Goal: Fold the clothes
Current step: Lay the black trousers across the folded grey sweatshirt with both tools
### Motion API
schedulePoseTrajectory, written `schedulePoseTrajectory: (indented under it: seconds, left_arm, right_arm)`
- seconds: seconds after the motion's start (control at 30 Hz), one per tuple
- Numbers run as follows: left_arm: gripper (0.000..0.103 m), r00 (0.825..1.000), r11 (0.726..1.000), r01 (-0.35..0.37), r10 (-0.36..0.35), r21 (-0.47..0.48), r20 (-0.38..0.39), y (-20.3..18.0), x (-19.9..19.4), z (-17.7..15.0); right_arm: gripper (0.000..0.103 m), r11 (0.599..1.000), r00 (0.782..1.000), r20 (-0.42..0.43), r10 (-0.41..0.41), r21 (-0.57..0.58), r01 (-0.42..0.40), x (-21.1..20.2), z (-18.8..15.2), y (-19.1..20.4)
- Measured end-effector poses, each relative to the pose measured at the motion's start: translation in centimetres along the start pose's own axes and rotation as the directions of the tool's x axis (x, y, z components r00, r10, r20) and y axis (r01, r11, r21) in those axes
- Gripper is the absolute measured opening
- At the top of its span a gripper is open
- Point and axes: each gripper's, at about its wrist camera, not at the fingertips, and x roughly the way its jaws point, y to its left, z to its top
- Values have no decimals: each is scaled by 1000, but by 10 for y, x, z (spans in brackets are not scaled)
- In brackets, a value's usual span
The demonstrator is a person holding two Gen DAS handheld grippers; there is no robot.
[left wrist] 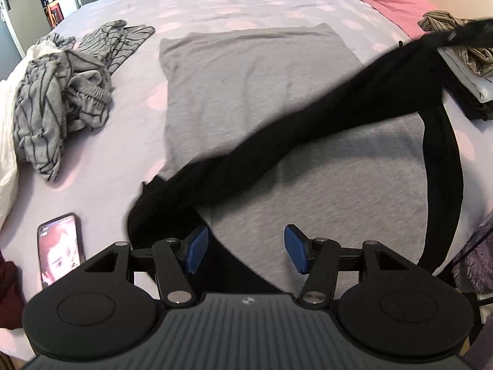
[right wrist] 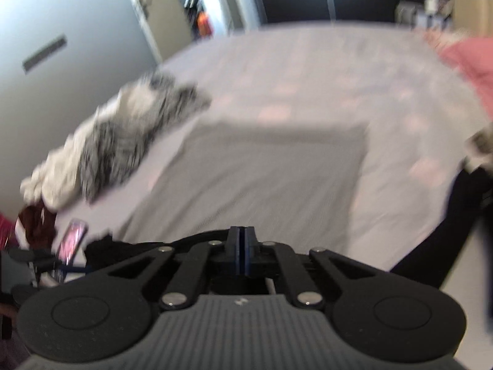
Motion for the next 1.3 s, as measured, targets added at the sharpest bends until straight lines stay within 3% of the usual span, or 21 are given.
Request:
schedulePoseTrajectory:
  seconds: [0.13, 0.33, 0.5, 0.6, 0.73, 0.8, 0.9, 0.97, 1.07, 1.17, 1.2, 1.23, 1.3]
  left_arm:
    - [53, 999, 1000, -31, 31, -1, -7, 3, 0, -3]
    - [53, 999, 999, -44, 44, 7, -3, 4, 3, -2]
    - [53, 1000, 1000, -24, 24, 19, -9, 3, 13, -1]
    - [53, 1000, 999, -3, 4, 40, -14, -5, 21, -1]
    - [53, 1000, 996, -6, 6, 95, -2, -20, 26, 3]
    - [53, 1000, 995, -16, 17, 101, -8, -26, 31, 6]
    - [47, 1000, 995, -6, 9, 99, -25, -31, 40, 14]
    - [44, 999, 996, -4, 7, 90, -34, -33, 47, 20]
    - [29, 998, 998, -12, 16, 69, -56, -31, 58, 26]
    - [25, 998, 1000, -6, 7, 28, -60, -25, 64, 28]
    - [23, 998, 1000, -4, 5, 18, -56, -23, 63, 29]
    - [18, 999, 1000, -2, 3, 9, -52, -22, 63, 30]
    - [12, 999, 1000, 10, -10, -14, -44, -18, 61, 30]
  right_arm:
    - [4, 997, 997, 34, -62, 53, 60, -22, -4, -23]
    - [4, 979, 983, -85, -164, 110, 173, -16, -25, -52]
    - [4, 958, 957, -156, -245, 112, 263, -14, -43, -74]
    - [10, 949, 937, -234, -258, 121, 292, -3, -56, -86]
    - [17, 942, 921, -259, -291, 94, 324, 2, -64, -92]
    - [18, 946, 928, -248, -278, 96, 309, 3, -63, -95]
    - [34, 964, 941, -235, -243, 50, 262, 13, -56, -91]
    - [35, 973, 942, -248, -224, 3, 232, 26, -50, -86]
    - [36, 971, 934, -274, -231, -116, 207, 53, -48, -79]
    - [35, 965, 915, -324, -241, -176, 192, 75, -53, -80]
    - [33, 967, 914, -333, -233, -181, 181, 78, -55, -80]
    - [21, 969, 914, -339, -221, -179, 168, 80, -57, -81]
    - [9, 964, 913, -336, -230, -204, 168, 78, -59, -77]
